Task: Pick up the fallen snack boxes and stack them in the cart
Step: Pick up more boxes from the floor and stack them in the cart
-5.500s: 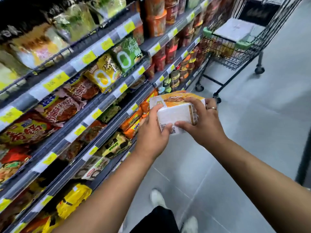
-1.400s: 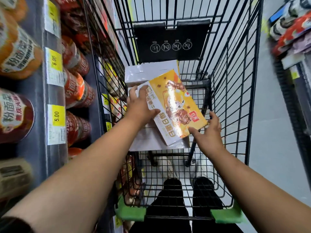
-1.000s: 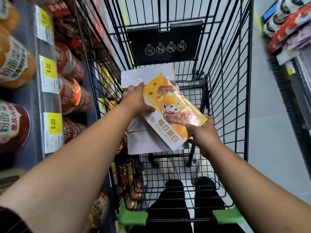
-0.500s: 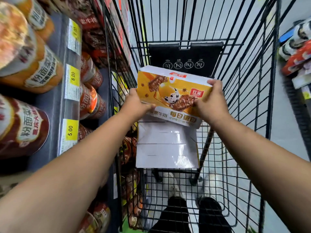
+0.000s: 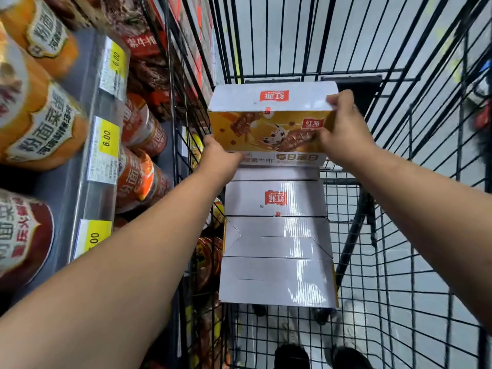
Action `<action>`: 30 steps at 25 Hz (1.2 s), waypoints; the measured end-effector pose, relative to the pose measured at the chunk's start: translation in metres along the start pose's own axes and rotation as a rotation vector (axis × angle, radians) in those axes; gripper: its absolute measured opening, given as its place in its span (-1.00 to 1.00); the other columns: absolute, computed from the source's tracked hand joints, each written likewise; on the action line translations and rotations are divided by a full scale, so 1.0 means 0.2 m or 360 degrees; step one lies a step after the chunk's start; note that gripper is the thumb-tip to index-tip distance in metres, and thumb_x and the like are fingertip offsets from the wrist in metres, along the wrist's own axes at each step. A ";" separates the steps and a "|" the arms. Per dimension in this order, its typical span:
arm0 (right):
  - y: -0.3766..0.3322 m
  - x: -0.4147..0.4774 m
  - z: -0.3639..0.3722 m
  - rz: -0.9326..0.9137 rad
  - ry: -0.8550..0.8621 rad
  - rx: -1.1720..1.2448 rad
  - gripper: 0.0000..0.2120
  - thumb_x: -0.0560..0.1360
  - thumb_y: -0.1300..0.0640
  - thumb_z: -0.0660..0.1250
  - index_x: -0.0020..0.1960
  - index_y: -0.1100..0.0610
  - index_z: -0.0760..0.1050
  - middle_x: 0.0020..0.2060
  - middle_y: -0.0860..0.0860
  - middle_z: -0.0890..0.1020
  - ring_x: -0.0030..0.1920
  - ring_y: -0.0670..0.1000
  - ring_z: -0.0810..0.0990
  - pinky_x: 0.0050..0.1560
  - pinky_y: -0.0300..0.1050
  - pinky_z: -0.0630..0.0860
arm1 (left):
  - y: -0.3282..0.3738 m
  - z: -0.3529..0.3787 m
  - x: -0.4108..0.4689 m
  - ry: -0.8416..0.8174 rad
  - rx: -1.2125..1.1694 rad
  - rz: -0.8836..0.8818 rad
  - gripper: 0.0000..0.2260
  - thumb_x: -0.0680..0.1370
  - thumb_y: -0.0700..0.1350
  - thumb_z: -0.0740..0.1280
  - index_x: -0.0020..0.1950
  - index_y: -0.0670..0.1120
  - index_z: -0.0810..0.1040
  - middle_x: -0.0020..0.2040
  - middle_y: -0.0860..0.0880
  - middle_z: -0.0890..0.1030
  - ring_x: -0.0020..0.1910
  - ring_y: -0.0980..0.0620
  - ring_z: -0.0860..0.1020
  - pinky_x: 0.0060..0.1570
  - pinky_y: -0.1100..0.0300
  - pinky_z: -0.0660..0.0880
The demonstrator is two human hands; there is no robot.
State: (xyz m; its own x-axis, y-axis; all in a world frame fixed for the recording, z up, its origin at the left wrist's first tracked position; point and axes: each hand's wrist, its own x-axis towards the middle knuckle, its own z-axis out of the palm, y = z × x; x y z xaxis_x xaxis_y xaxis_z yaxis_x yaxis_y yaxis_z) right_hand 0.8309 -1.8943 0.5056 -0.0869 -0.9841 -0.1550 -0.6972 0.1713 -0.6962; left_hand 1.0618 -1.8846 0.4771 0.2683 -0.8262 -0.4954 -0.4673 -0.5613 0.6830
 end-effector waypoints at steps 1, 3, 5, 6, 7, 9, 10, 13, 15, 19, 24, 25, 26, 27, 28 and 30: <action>0.00 0.00 0.01 -0.0007 -0.0010 -0.0004 -0.53 0.53 0.29 0.28 0.37 0.18 0.20 0.35 0.15 0.36 0.26 0.09 0.43 0.17 -0.16 0.36 | -0.01 0.01 0.00 0.0013 -0.0008 -0.0028 -0.30 0.52 -0.10 0.41 0.52 -0.12 0.07 0.28 -0.06 0.46 0.20 -0.06 0.47 0.14 0.15 0.38; 0.01 0.00 0.03 -0.0021 -0.0032 0.0001 -0.52 0.54 0.28 0.27 0.39 0.16 0.17 0.37 0.15 0.34 0.28 0.08 0.42 0.23 -0.12 0.38 | -0.02 0.02 -0.01 0.0022 -0.0001 -0.0074 -0.29 0.54 -0.11 0.39 0.54 -0.11 0.02 0.37 -0.10 0.41 0.24 -0.06 0.42 0.13 0.22 0.31; 0.01 -0.01 0.03 -0.0029 -0.0047 0.0026 -0.49 0.55 0.29 0.27 0.42 0.15 0.14 0.38 0.16 0.33 0.28 0.08 0.43 0.25 -0.15 0.38 | 0.00 0.03 -0.05 0.0018 0.0014 -0.0091 -0.26 0.56 -0.12 0.38 0.57 -0.11 -0.04 0.44 -0.12 0.33 0.36 -0.09 0.35 0.15 0.24 0.27; 0.02 -0.01 0.03 -0.0031 -0.0060 0.0027 -0.46 0.54 0.29 0.27 0.44 0.14 0.12 0.39 0.16 0.32 0.28 0.08 0.44 0.23 -0.17 0.36 | 0.01 0.04 -0.07 0.0017 0.0020 -0.0094 -0.24 0.55 -0.12 0.38 0.57 -0.11 -0.05 0.44 -0.11 0.32 0.39 -0.09 0.33 0.18 0.22 0.27; 0.02 -0.01 0.02 -0.0027 -0.0085 0.0024 -0.44 0.54 0.28 0.27 0.46 0.12 0.11 0.39 0.16 0.31 0.27 0.07 0.43 0.22 -0.19 0.36 | 0.02 0.04 -0.08 0.0021 0.0022 -0.0085 -0.23 0.54 -0.11 0.40 0.57 -0.11 -0.04 0.44 -0.11 0.33 0.40 -0.10 0.33 0.22 0.20 0.29; 0.02 -0.03 0.00 -0.0001 -0.0145 0.0032 -0.36 0.54 0.28 0.29 0.50 0.04 0.06 0.43 0.16 0.26 0.27 0.04 0.41 0.19 -0.22 0.32 | 0.04 0.02 -0.09 0.0040 -0.0033 -0.0023 -0.21 0.49 -0.10 0.44 0.57 -0.08 0.01 0.41 -0.09 0.39 0.37 -0.09 0.38 0.27 0.16 0.32; 0.01 -0.04 -0.02 0.0018 -0.0183 0.0033 -0.31 0.53 0.29 0.30 0.52 0.01 0.03 0.45 0.14 0.24 0.26 0.00 0.39 0.19 -0.23 0.29 | 0.06 0.01 -0.11 0.0057 -0.0109 0.0013 -0.19 0.47 -0.10 0.46 0.56 -0.05 0.03 0.40 -0.07 0.41 0.35 -0.08 0.41 0.31 0.13 0.34; 0.01 -0.10 -0.06 0.0085 -0.0230 0.0112 -0.16 0.50 0.25 0.37 0.56 -0.08 -0.08 0.47 0.11 0.22 0.34 0.00 0.36 0.29 -0.19 0.26 | 0.14 -0.03 -0.19 0.0110 -0.0285 0.0106 -0.17 0.43 -0.10 0.47 0.55 0.07 0.05 0.40 -0.01 0.37 0.34 -0.02 0.42 0.36 -0.01 0.38; 0.00 -0.16 -0.11 0.0144 -0.0205 0.0147 -0.14 0.50 0.21 0.39 0.56 -0.10 -0.08 0.48 0.10 0.24 0.41 0.07 0.33 0.32 -0.15 0.23 | 0.20 -0.03 -0.30 0.0099 -0.0138 0.0229 -0.17 0.45 -0.10 0.46 0.57 0.07 0.03 0.47 -0.03 0.24 0.40 -0.01 0.34 0.42 0.09 0.27; -0.07 -0.32 -0.26 0.0169 -0.0136 0.0239 -0.18 0.49 0.18 0.40 0.55 -0.12 -0.01 0.51 0.07 0.21 0.44 0.09 0.31 0.40 0.03 0.31 | 0.36 0.02 -0.58 0.0021 0.0221 0.0505 -0.25 0.50 -0.12 0.43 0.57 0.03 0.08 0.53 -0.03 0.11 0.46 -0.02 0.24 0.45 0.14 0.16; -0.10 -0.66 -0.59 0.0245 0.0191 0.0580 -0.25 0.47 0.18 0.42 0.52 -0.12 0.12 0.47 0.04 0.28 0.37 0.06 0.39 0.32 0.12 0.43 | 0.58 0.07 -0.94 -0.0119 0.0296 0.0786 -0.41 0.54 -0.08 0.38 0.53 0.07 0.23 0.51 -0.02 0.21 0.41 0.09 0.25 0.24 0.40 0.09; -0.07 -0.74 -0.68 0.0273 0.0287 0.0617 -0.26 0.47 0.18 0.42 0.52 -0.09 0.13 0.46 0.05 0.30 0.35 0.06 0.42 0.34 0.08 0.41 | 0.63 0.11 -1.03 -0.0168 0.0299 0.0859 -0.42 0.54 -0.09 0.37 0.52 0.06 0.24 0.50 -0.02 0.24 0.38 0.12 0.27 0.21 0.42 0.11; -0.04 -0.84 -0.77 0.0309 0.0378 0.0631 -0.27 0.47 0.18 0.42 0.52 -0.08 0.15 0.44 0.05 0.32 0.32 0.04 0.44 0.35 0.06 0.39 | 0.67 0.15 -1.13 -0.0230 0.0297 0.0940 -0.43 0.54 -0.08 0.37 0.52 0.06 0.25 0.49 -0.02 0.27 0.38 0.11 0.29 0.23 0.39 0.15; 0.00 -0.95 -0.86 0.0345 0.0445 0.0643 -0.28 0.47 0.19 0.41 0.51 -0.08 0.16 0.43 0.04 0.32 0.29 0.03 0.45 0.35 0.05 0.40 | 0.71 0.20 -1.22 -0.0300 0.0302 0.1011 -0.43 0.54 -0.07 0.36 0.52 0.07 0.25 0.49 -0.02 0.28 0.41 0.08 0.29 0.28 0.33 0.17; 0.04 -1.06 -0.95 0.0378 0.0488 0.0650 -0.29 0.48 0.18 0.40 0.51 -0.09 0.16 0.44 0.05 0.32 0.28 0.02 0.45 0.34 0.05 0.41 | 0.75 0.26 -1.32 -0.0371 0.0320 0.1066 -0.43 0.54 -0.06 0.36 0.52 0.07 0.25 0.49 -0.02 0.27 0.44 0.06 0.28 0.30 0.31 0.18; 0.12 -1.26 -1.09 0.0438 0.0534 0.0612 -0.29 0.48 0.16 0.40 0.51 -0.11 0.14 0.45 0.05 0.30 0.31 0.04 0.44 0.31 0.07 0.42 | 0.81 0.36 -1.50 -0.0480 0.0397 0.1165 -0.42 0.54 -0.05 0.36 0.53 0.06 0.23 0.51 -0.02 0.26 0.46 0.05 0.26 0.28 0.35 0.15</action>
State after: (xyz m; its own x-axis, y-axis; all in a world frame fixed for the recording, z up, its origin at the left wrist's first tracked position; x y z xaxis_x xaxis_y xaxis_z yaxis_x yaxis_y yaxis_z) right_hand 0.6799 -1.6529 0.6810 -0.4932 -0.8512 -0.1793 -0.3135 0.3662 -0.8762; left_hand 0.8454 -1.7251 0.6979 -0.3968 -0.9102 -0.1186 -0.6186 0.1697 0.7672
